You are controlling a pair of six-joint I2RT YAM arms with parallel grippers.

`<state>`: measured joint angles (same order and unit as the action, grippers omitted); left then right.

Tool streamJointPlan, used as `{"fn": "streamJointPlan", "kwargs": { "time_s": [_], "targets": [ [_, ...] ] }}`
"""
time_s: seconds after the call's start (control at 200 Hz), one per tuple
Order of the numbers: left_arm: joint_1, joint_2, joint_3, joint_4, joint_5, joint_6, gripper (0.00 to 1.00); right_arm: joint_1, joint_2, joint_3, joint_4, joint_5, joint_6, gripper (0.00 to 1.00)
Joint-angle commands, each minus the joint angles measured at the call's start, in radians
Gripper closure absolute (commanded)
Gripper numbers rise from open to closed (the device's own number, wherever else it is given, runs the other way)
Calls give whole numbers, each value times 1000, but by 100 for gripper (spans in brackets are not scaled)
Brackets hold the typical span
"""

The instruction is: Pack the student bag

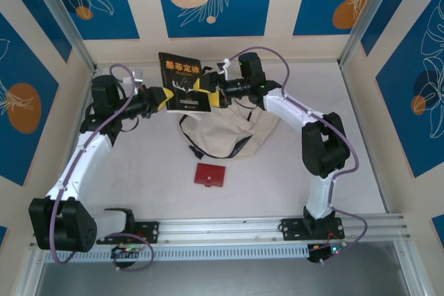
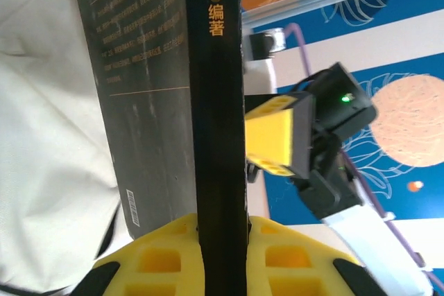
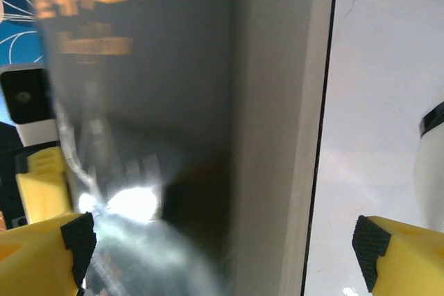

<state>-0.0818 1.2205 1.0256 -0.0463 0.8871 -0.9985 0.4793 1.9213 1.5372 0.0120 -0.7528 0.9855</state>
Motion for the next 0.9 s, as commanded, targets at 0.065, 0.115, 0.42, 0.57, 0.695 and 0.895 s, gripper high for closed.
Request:
{"fn": "streamJointPlan", "kwargs": {
  "time_s": [0.065,0.115,0.42,0.57,0.695,0.895],
  "targets": [
    [-32,26,83,248,53,-119,100,1,27,27,144,-114,178,3],
    [-36,34,98,254,53,-121,100,1,27,23,190,-129,209,3],
    [-33,48,118,156,51,-55,100,-24,-19,-62,487,-163,421,5],
    [-31,48,135,49,59,36,100,-53,-64,-109,512,-156,432,14],
    [-28,53,127,-1,65,69,100,-67,-94,-117,496,-164,424,26],
    [-29,58,116,-14,82,84,100,-73,-125,-121,446,-146,396,48]
  ]
}}
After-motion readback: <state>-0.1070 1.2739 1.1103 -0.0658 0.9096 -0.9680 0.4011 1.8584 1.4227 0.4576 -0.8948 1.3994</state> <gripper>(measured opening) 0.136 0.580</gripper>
